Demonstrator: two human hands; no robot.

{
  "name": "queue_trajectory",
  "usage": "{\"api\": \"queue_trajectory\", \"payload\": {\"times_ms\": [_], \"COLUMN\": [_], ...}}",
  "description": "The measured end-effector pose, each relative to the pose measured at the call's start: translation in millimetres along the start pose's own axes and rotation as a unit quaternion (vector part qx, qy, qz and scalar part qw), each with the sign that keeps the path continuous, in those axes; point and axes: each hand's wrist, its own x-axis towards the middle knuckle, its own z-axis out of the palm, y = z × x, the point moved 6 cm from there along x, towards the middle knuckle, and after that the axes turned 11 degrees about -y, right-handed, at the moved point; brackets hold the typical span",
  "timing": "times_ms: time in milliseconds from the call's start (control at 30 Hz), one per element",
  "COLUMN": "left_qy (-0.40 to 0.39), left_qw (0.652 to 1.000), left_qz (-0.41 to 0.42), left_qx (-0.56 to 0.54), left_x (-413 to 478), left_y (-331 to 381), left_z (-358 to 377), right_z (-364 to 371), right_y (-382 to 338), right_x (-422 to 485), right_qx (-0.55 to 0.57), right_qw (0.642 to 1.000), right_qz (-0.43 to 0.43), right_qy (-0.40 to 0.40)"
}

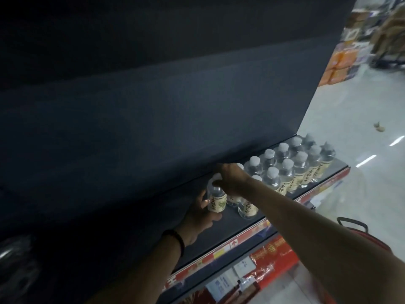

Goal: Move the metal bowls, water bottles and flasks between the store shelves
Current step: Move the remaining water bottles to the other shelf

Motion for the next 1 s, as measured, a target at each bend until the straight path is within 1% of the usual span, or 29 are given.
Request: {"api": "queue_trajectory", "payload": {"times_ms": [100,200,300,467,533,600,667,700,833,1000], "left_qy": [0.002,0.002,0.005,-0.004,-0.002,0.018,0.036,0.043,0.078,0.161], "left_qw": [1.000,1.000,0.999,0.998,0.997,0.993,0.983,0.976,0.945,0.876], "left_qz": [0.007,0.012,0.018,0.020,0.016,-0.002,-0.011,-0.009,-0.008,-0.041], "left_qx": [0.010,0.022,0.039,0.059,0.076,0.118,0.180,0.212,0.317,0.453], "left_x": [7,12,15,11,6,-7,-23,-34,-94,-207], "left_y": [1,2,2,0,-2,-4,-8,-10,-16,-27], "left_z": [5,8,7,7,3,-7,-22,-33,-83,-156], "right_z": [-6,-5,-5,-7,-12,-17,-17,-14,23,82], "right_y": [9,12,17,14,13,10,0,-11,-76,-186], "right_x": [7,10,12,10,8,3,-7,-12,-22,-48], "right_qx": [0.015,0.015,0.027,0.000,-0.018,-0.044,-0.046,-0.052,-0.077,-0.112], "right_qw": [0.999,1.000,0.999,1.000,0.999,0.996,0.994,0.994,0.995,0.986], "right_qz": [0.027,0.023,0.032,0.012,0.008,0.006,-0.001,-0.008,-0.057,-0.124], "right_qy": [0.009,0.002,0.014,0.006,0.033,0.080,0.103,0.097,0.024,-0.003]}}
